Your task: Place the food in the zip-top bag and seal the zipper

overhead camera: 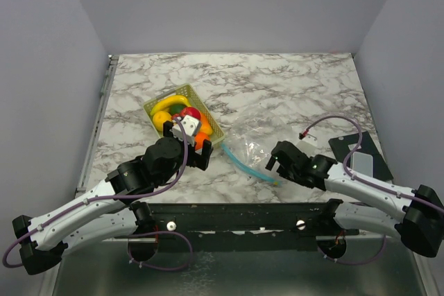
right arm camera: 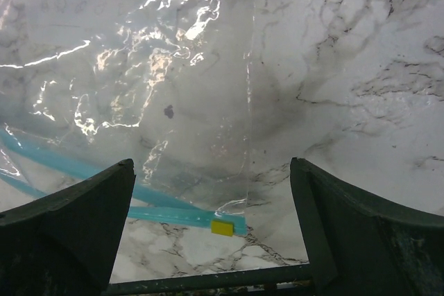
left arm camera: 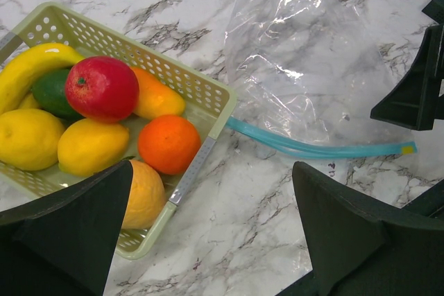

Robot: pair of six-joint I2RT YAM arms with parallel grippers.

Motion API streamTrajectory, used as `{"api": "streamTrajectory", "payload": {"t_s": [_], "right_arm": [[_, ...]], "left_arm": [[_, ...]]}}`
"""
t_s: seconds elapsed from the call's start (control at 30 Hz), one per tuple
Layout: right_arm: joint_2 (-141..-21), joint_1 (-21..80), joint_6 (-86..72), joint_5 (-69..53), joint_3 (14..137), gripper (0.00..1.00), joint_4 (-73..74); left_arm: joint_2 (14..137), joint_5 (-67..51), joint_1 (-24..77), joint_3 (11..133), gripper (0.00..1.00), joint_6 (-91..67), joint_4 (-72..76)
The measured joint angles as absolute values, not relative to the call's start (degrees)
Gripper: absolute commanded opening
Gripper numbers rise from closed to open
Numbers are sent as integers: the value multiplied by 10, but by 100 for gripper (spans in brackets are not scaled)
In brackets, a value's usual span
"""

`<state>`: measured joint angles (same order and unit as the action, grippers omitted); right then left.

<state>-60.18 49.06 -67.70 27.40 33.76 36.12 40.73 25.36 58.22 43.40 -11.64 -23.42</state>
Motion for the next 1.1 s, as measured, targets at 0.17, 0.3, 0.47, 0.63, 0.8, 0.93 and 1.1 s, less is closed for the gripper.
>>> {"api": "streamTrajectory", "payload": {"t_s": [0.17,0.3,0.47,0.63,0.8,0.93,1.1], "right_arm": [[-571,491,-694,263,299,100,326],[-515,491,-703,255,254,100,285],[-448,491,-712,251,208,100,246],[-412,491,-720,250,181,99,211],[-409,491,-726,246,151,95,177],[-412,491,-731,245,135,86,148],[-412,491,-738,244,112,69,109]], "left_arm": [[407,253,582,434,99,-116,-234],[407,253,582,434,99,-117,-234],[407,253,582,434,99,-117,-235],[408,253,582,434,99,-118,-234],[412,253,582,434,99,-118,-235],[413,253,582,434,99,-118,-235],[414,253,582,434,99,-118,-235]]}}
